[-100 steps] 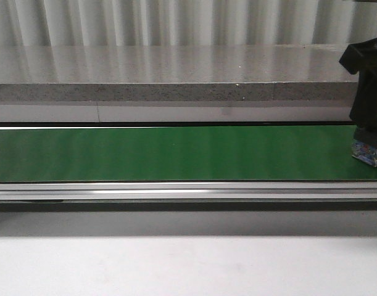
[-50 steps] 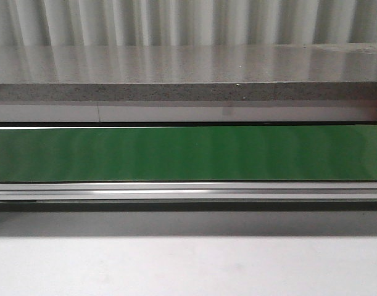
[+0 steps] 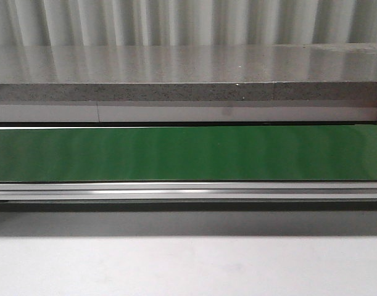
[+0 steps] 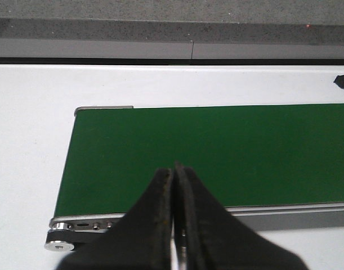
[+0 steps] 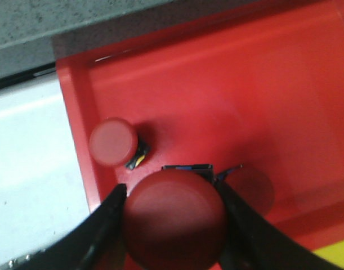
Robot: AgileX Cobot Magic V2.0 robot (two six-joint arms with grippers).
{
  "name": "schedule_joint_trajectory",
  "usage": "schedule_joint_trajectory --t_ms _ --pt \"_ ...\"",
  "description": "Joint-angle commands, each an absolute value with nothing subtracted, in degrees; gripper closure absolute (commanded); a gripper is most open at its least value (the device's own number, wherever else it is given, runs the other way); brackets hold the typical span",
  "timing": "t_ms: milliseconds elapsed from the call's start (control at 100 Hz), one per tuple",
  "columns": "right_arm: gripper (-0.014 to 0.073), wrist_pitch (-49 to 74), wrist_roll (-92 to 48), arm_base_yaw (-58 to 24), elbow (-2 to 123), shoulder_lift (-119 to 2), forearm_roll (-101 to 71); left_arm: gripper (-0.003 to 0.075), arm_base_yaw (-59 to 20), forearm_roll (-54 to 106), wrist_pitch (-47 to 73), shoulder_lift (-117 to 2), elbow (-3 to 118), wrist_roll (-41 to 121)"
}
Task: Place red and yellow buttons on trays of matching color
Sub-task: 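Carry the red button into the red tray and open the right gripper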
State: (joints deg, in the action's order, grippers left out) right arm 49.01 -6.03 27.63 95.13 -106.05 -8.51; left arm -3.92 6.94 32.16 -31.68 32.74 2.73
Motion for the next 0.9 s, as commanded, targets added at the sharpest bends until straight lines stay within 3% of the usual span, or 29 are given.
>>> schedule_joint_trajectory --t_ms 0,340,890 --pt "0.0487 45.2 -6.1 28.0 100.5 -106.7 -9.1 0.074 -4.5 7.4 27.9 -31.8 34.4 2.6" --pt "0.0487 46.2 -6.1 28.0 111.0 -117.2 -9.2 0.074 -4.5 7.4 27.9 -31.8 34.4 2.6" --pt "0.0476 44.4 -6.1 28.0 111.5 -123.4 -9.3 0.074 -4.5 7.4 27.9 -31.8 34.4 2.6"
